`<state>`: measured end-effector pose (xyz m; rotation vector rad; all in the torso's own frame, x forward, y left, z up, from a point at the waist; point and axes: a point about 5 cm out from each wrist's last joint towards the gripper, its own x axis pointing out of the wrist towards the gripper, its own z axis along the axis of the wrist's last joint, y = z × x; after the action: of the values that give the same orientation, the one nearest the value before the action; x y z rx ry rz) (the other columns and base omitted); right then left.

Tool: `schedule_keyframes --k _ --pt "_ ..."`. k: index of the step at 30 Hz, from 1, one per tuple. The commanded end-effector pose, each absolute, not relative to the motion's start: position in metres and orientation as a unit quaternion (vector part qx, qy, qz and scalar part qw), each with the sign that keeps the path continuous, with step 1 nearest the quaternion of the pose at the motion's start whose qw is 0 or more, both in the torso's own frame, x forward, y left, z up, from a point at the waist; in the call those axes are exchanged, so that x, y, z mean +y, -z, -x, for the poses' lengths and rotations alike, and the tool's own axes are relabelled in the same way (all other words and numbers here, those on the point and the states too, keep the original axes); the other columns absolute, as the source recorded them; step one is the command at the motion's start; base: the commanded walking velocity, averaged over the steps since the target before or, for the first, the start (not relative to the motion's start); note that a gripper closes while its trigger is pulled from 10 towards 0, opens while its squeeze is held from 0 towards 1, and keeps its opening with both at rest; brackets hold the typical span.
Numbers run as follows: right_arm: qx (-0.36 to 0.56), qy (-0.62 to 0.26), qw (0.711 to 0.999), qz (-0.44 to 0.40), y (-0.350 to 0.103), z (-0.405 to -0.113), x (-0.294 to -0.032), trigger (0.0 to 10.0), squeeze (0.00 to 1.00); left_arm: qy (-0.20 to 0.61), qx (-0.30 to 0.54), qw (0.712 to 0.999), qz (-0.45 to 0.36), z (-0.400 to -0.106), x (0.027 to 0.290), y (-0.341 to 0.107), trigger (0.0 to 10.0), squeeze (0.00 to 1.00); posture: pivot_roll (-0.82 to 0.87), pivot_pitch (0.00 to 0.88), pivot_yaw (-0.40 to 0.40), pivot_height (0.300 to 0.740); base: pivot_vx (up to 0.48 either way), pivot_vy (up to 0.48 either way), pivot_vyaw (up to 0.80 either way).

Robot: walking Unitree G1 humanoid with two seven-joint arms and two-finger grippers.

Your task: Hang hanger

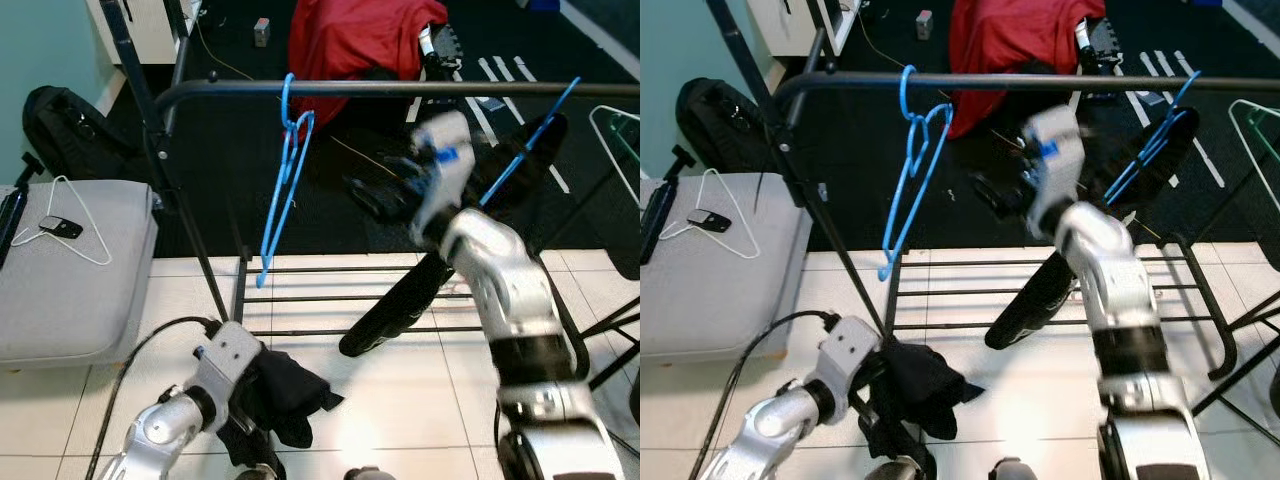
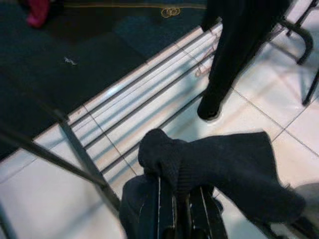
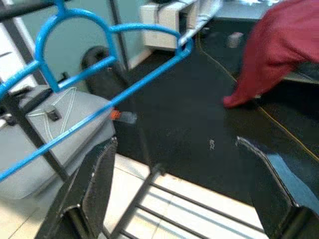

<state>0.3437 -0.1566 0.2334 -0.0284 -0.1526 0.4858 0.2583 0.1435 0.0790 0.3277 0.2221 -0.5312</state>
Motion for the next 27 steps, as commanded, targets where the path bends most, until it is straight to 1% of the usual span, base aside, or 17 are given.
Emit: schedule_keyframes --k 1,6,7,8,9,10,11,13,14,16,18,20,21,22,23,24,27 --pt "-0.090 -0.243 0.966 0.007 -0.235 -0.339 -0.153 10.0 0.00 0.243 0.105 0.952 -0.156 -0.260 0.149 -0.079 10.0 0.00 -0.11 0.189 0.005 0.740 0.000 0.000 0.00" --pt "-0.084 -0.237 0.968 -0.004 -0.225 -0.330 -0.152 10.0 0.00 0.224 0.101 0.956 -0.159 -0.268 0.154 -0.083 10.0 0.00 -0.11 0.185 0.008 0.740 0.000 0.000 0.00" --pt "-0.072 -0.230 0.971 -0.005 -0.210 -0.323 -0.148 10.0 0.00 0.201 0.101 0.960 -0.164 -0.280 0.160 -0.088 10.0 0.00 -0.11 0.175 0.020 0.740 0.000 0.000 0.00" --pt "-0.072 -0.230 0.971 -0.005 -0.210 -0.323 -0.148 10.0 0.00 0.201 0.101 0.960 -0.164 -0.280 0.160 -0.088 10.0 0.00 -0.11 0.175 0.020 0.740 0.000 0.000 0.00" --pt "-0.065 -0.223 0.973 -0.012 -0.201 -0.317 -0.145 10.0 0.00 0.180 0.100 0.963 -0.176 -0.292 0.168 -0.095 10.0 0.00 -0.10 0.166 0.025 0.740 0.000 0.000 0.00" --pt "-0.065 -0.223 0.973 -0.012 -0.201 -0.317 -0.145 10.0 0.00 0.180 0.100 0.963 -0.176 -0.292 0.168 -0.095 10.0 0.00 -0.10 0.166 0.025 0.740 0.000 0.000 0.00" --pt "-0.063 -0.219 0.974 -0.017 -0.197 -0.315 -0.142 10.0 0.00 0.156 0.106 0.963 -0.191 -0.301 0.176 -0.099 10.0 0.00 -0.11 0.161 0.029 0.740 0.000 0.000 0.00" --pt "-0.063 -0.219 0.974 -0.017 -0.197 -0.315 -0.142 10.0 0.00 0.156 0.106 0.963 -0.191 -0.301 0.176 -0.099 10.0 0.00 -0.11 0.161 0.029 0.740 0.000 0.000 0.00" --pt "-0.064 -0.215 0.974 -0.021 -0.197 -0.315 -0.141 10.0 0.00 0.121 0.131 0.961 -0.212 -0.307 0.190 -0.097 10.0 0.00 -0.11 0.157 0.029 0.740 0.000 0.000 0.00" --pt "-0.064 -0.215 0.974 -0.021 -0.197 -0.315 -0.141 10.0 0.00 0.121 0.131 0.961 -0.212 -0.307 0.190 -0.097 10.0 0.00 -0.11 0.157 0.029 0.740 0.000 0.000 0.00" --pt "-0.070 -0.211 0.975 -0.028 -0.201 -0.315 -0.141 10.0 0.00 0.041 0.154 0.963 -0.218 -0.315 0.215 -0.097 10.0 0.00 -0.11 0.151 0.026 0.740 0.000 0.000 0.00" --pt "-0.070 -0.211 0.975 -0.028 -0.201 -0.315 -0.141 10.0 0.00 0.041 0.154 0.963 -0.218 -0.315 0.215 -0.097 10.0 0.00 -0.11 0.151 0.026 0.740 0.000 0.000 0.00" --pt "-0.071 -0.210 0.975 -0.030 -0.201 -0.314 -0.141 10.0 0.00 0.006 0.156 0.964 -0.214 -0.318 0.224 -0.100 10.0 0.00 -0.10 0.148 0.026 0.740 0.000 0.000 0.00" --pt "-0.071 -0.210 0.975 -0.030 -0.201 -0.314 -0.141 10.0 0.00 0.006 0.156 0.964 -0.214 -0.318 0.224 -0.100 10.0 0.00 -0.10 0.148 0.026 0.740 0.000 0.000 0.00" --pt "-0.072 -0.210 0.975 -0.031 -0.202 -0.313 -0.140 10.0 0.00 -0.027 0.150 0.967 -0.203 -0.321 0.232 -0.104 10.0 0.00 -0.10 0.146 0.026 0.740 0.000 0.000 0.00" --pt "-0.072 -0.210 0.975 -0.031 -0.202 -0.313 -0.140 10.0 0.00 -0.027 0.150 0.967 -0.203 -0.321 0.232 -0.104 10.0 0.00 -0.10 0.146 0.026 0.740 0.000 0.000 0.00" --pt "-0.073 -0.210 0.975 -0.033 -0.202 -0.311 -0.139 10.0 0.00 -0.075 0.144 0.970 -0.181 -0.323 0.247 -0.110 10.0 0.00 -0.10 0.140 0.027 0.740 0.000 0.000 0.00"
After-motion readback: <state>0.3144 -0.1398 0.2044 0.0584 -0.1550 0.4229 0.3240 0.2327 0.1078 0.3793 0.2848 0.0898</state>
